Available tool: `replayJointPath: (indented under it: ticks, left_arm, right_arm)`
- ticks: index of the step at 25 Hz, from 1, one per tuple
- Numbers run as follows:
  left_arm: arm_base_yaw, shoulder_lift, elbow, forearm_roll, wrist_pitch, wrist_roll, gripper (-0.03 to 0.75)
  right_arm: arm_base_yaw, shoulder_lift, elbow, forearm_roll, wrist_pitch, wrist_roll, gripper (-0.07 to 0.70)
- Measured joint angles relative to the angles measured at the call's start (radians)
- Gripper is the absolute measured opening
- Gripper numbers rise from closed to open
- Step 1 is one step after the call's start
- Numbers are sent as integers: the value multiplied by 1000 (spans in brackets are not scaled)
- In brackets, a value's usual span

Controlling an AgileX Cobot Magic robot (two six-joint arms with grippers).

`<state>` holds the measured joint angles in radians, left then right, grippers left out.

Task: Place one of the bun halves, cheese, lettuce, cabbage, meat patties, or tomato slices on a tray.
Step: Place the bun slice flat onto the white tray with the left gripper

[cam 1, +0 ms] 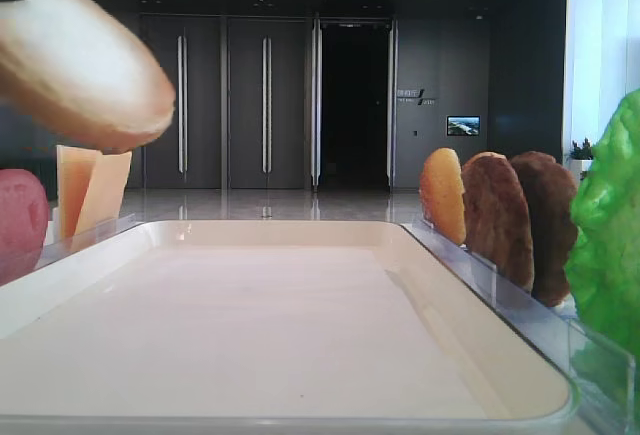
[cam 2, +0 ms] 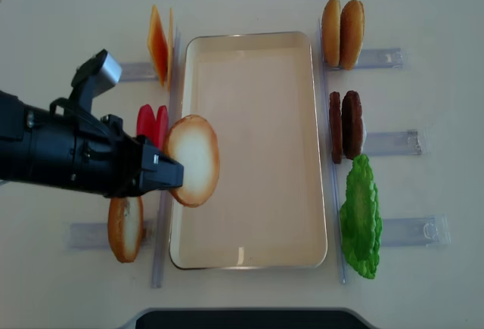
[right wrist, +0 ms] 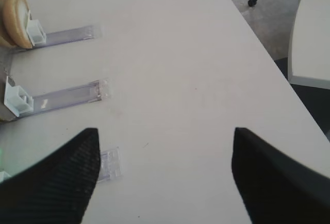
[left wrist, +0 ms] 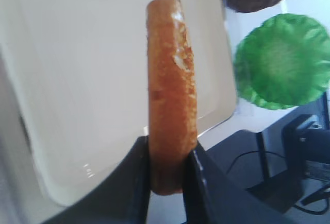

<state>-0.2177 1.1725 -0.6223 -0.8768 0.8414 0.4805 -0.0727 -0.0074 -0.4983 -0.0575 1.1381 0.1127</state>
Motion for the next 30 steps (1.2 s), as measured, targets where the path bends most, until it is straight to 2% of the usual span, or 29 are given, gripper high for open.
replayJointPath:
  ticks: [2,5,9,14,16,20,26,30]
  left_arm:
    - [31,15,38,-141,7,138,138]
    - [52,85,67,-255,34,272,138]
    - [54,200,69,-363,76,384,138]
    - [55,345,42,-470,131,455,137]
    - [53,388,20,-485,144,460,137]
    - [19,426,-25,-467,135,422,135]
    - [-80,429,-100,-309,54,217,135]
    - [-92,429,-108,-284,19,165,135]
  right_arm:
    - [0,0,0,0,0,0,535]
    - [0,0,0,0,0,0,535]
    - [0,0,0,0,0,0,535]
    - [0,0,0,0,0,0,535]
    - [0,0,0,0,0,0,535]
    - [0,0,0,0,0,0,535]
    - [0,0,0,0,0,0,535]
    - [0,0,0,0,0,0,535]
